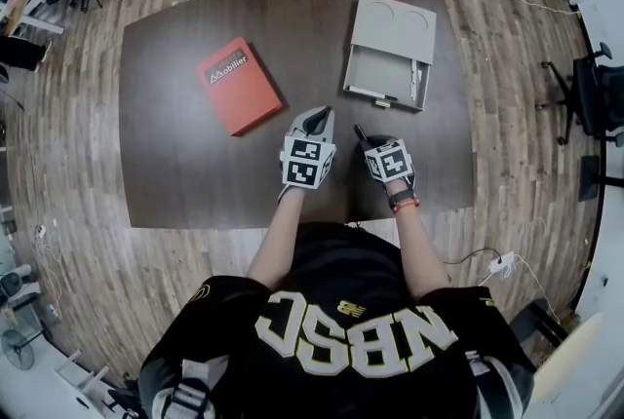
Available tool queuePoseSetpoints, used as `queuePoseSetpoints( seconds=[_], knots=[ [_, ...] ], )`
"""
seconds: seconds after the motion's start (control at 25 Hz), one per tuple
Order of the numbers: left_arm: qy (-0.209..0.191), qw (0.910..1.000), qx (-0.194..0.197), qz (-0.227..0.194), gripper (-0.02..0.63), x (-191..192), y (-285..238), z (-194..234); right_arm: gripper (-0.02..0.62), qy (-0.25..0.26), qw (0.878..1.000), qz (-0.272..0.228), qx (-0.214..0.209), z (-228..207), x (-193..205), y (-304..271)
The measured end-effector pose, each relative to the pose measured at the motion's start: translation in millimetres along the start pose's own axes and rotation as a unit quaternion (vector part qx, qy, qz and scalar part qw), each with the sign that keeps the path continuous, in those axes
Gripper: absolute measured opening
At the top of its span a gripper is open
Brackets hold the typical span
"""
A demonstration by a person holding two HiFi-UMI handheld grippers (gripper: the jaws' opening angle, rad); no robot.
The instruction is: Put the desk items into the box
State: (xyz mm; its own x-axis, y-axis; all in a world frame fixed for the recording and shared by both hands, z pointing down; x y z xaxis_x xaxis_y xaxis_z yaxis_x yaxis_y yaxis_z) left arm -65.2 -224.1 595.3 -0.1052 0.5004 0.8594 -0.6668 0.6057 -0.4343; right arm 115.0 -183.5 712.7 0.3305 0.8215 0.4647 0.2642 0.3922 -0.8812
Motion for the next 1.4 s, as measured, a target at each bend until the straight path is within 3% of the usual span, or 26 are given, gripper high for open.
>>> queuePoseSetpoints(
  seconds=[0.36,0.96,1.4],
  knots=[
    [0.003,1.0,-0.001,-0.002,0.015,-1,-1,0,0.052,-0.041,0.998,-0.023,-0.046,-4,-23,22],
    [0.014,0.9998,-0.012,-0.009,0.015,-9,-6,13,0.054,0.05,0.996,-0.028,-0.076,-51,-80,40],
    [0.013,0.9998,0.014,-0.006,0.015,-20,-24,3,0.054,0.146,0.988,-0.014,-0.043,-102,-129,13]
  ],
)
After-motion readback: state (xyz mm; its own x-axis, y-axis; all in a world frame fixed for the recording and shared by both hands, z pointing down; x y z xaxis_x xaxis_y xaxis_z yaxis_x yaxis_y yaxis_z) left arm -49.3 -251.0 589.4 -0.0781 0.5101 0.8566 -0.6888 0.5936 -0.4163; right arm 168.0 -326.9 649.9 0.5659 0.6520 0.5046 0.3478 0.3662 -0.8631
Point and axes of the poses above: the fingertips, and each gripper's own axes: y backward along the fingers, z to its left, x out of its underside, the point moved 9 cm from there along y, backward along the fingers, and after that the axes turned 10 degrees about x, right-handed, at the moved point
